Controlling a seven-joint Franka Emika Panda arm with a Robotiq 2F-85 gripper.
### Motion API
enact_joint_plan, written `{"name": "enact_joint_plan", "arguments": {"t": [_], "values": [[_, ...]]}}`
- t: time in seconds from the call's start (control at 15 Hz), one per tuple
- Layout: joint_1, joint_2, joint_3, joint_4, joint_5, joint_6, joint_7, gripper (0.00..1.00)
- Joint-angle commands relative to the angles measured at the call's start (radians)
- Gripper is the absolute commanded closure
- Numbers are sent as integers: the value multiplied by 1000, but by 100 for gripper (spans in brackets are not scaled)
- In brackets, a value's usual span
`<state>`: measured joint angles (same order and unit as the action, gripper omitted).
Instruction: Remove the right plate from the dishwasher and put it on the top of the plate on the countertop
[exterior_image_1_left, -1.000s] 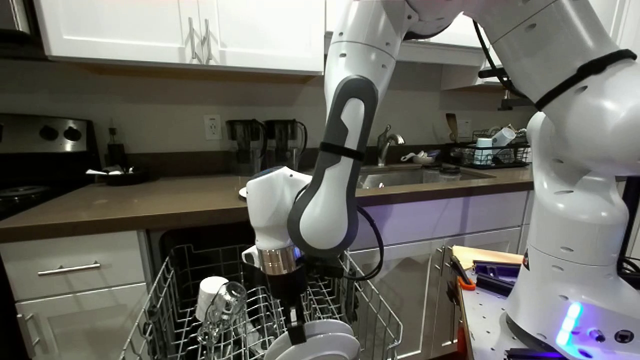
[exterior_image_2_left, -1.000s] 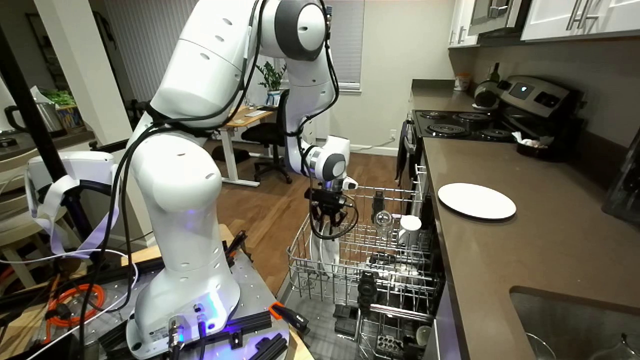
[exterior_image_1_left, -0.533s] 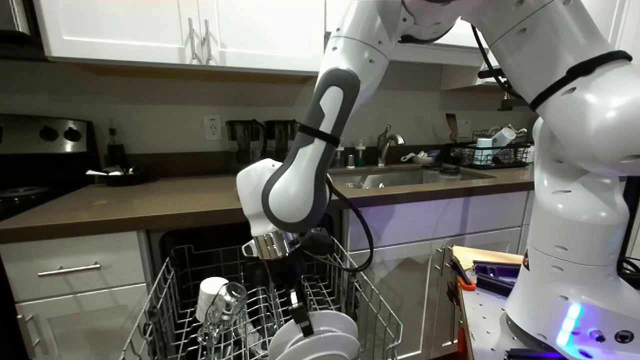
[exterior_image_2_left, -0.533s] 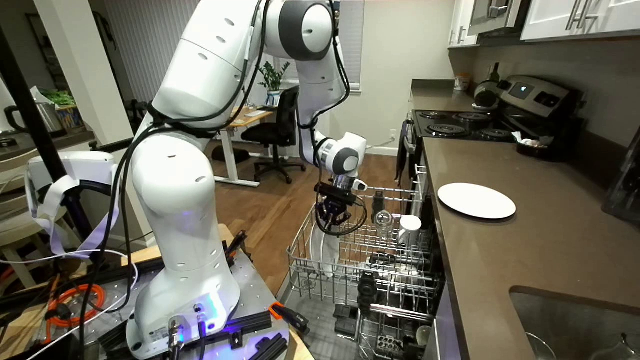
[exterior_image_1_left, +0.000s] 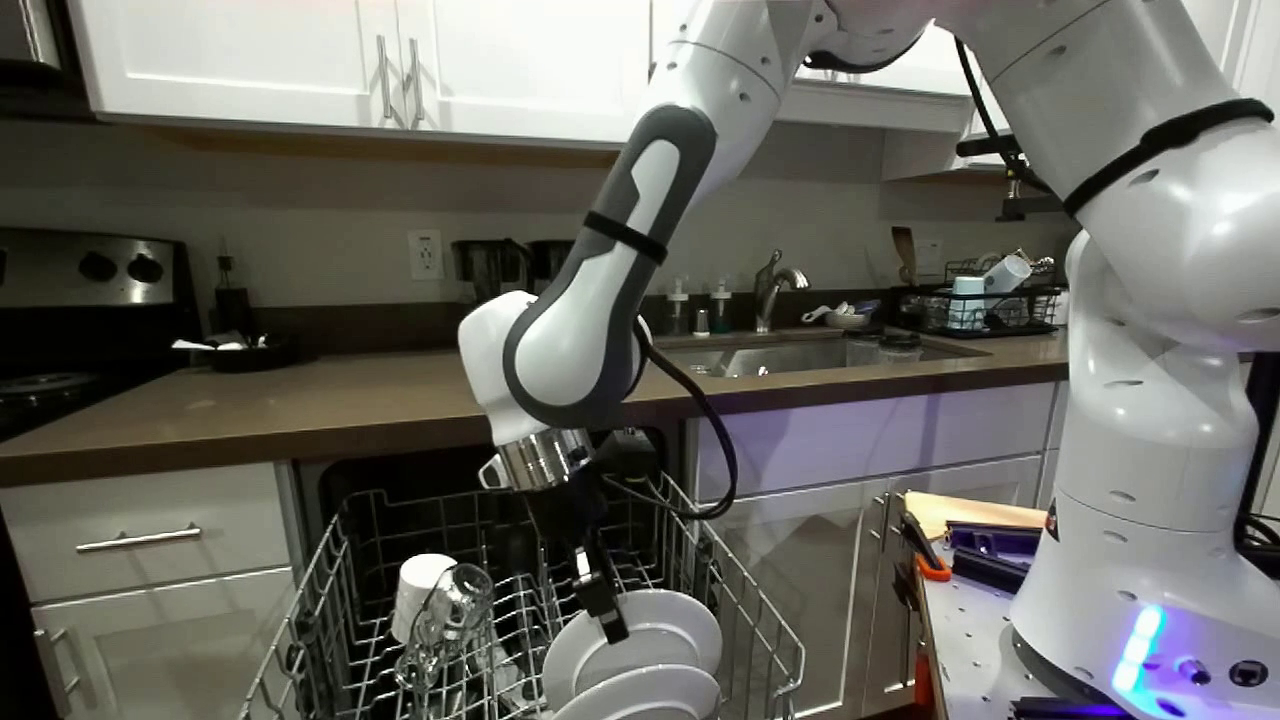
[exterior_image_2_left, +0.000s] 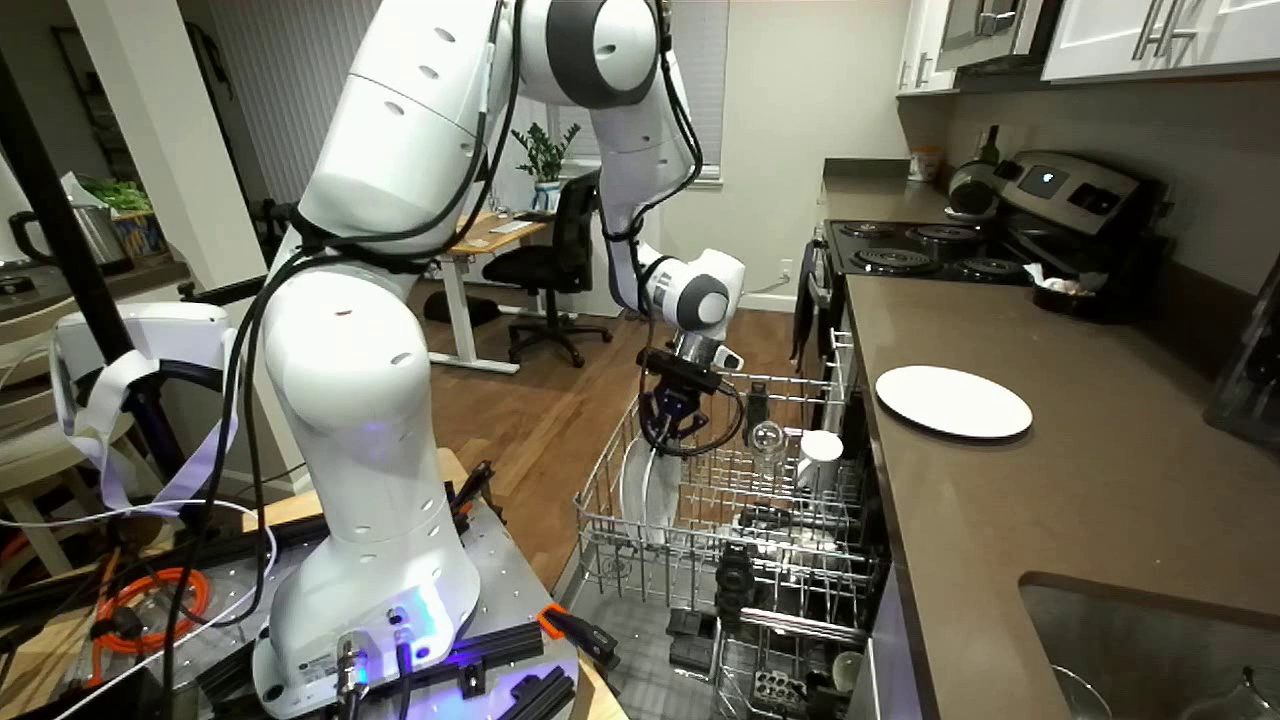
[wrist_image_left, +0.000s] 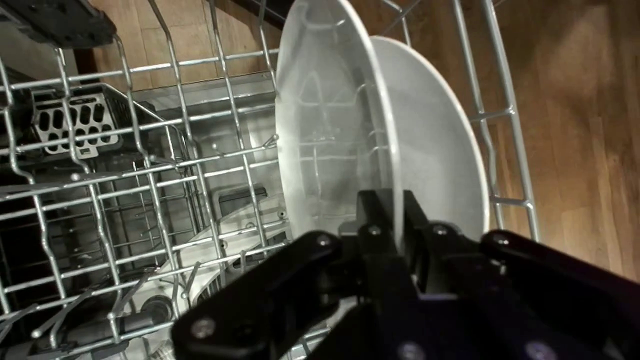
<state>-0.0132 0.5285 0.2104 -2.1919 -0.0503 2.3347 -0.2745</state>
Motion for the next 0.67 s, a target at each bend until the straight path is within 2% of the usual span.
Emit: {"name": "enact_joint_plan", "arguments": {"t": [0.0,0.33,0.6], "values": [[3,-125,-12,-43,34,-61,-22,92],[60,-268,-40,-88,-21,-100,53,92],[129,-371,-73,-114,-141,-96,177,92]]}}
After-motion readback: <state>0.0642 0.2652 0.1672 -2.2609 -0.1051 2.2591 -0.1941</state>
